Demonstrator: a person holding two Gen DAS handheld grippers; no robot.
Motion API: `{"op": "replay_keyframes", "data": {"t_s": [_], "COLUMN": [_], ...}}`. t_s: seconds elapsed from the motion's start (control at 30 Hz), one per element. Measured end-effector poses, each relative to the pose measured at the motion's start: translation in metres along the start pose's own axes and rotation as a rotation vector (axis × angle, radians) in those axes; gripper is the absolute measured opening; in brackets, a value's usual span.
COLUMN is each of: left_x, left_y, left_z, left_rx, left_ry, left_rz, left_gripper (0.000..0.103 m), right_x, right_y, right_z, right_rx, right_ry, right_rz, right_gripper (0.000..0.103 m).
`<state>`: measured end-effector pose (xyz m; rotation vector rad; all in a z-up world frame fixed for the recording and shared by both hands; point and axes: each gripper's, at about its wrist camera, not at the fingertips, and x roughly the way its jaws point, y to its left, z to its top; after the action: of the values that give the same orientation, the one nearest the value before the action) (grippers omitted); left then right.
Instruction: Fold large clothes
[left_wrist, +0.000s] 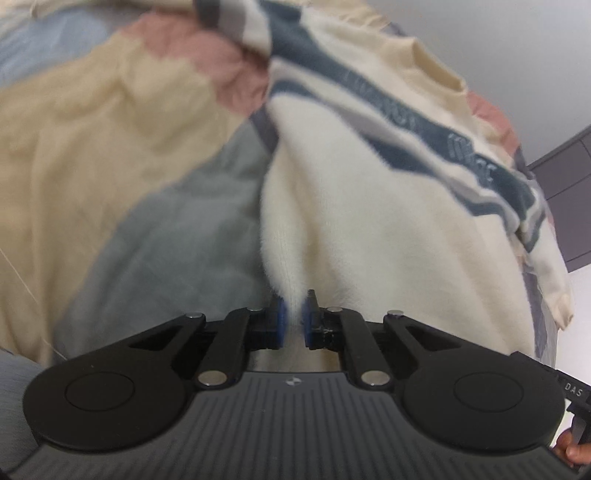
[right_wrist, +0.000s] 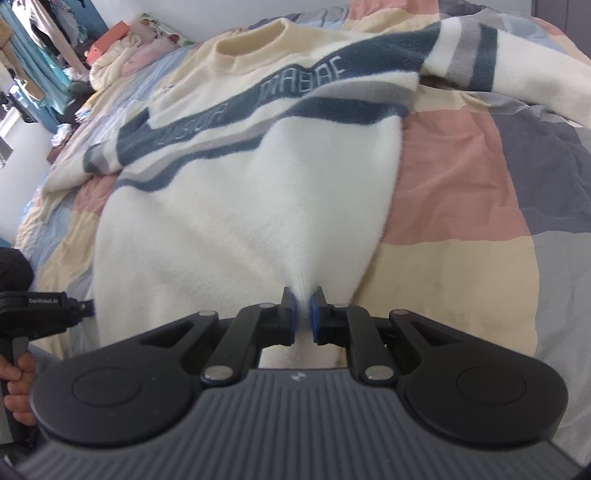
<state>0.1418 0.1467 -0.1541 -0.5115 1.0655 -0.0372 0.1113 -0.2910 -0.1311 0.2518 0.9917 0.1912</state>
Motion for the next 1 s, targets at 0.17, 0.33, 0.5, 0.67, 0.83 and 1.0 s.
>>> {"op": "replay_keyframes", "data": {"t_s": [0.17,0.33,0.5,0.67,0.83,1.0], "left_x": [-0.041,-0.045,-0.027,-0.032,-0.055,-0.067], "left_y": [0.007,0.020,0.029,0.027,0.020,-0.009], "left_z": [0.013,0.019,0.014,0.014,0.014,0.024], "left_rx": [0.037,0.047,0.006,0.014,0.016,0.067], "left_ry": [-0.045,-0.024,0.016,0.057,0.017,-0.082], "left_rz": [-0.008,0.075,0.094,0.049,0.010,-0.016], "left_gripper": [0.010,0.008,0.009,0.015,0.042,0.042], "right_x": [-0.005,0.018,0.032,0.016,-0.004,-0.009], "right_y": [0.014,0.026,0.023,0.015,0.010,0.021], "right_z": [-0.002,-0.011,-0.011,-0.010,-0.002,0.018], "right_rx": [-0.027,-0.056,-0.028,0.016,0.040,-0.008], "right_ry": [-0.007,0.045,0.085,0.079,0.030,-0.067], "right_rz": [0.048,0.053,0.040,0.082,0.116,0.123], "right_gripper": [0.012,0.012,0.014,0.016,0.051,0.056]}}
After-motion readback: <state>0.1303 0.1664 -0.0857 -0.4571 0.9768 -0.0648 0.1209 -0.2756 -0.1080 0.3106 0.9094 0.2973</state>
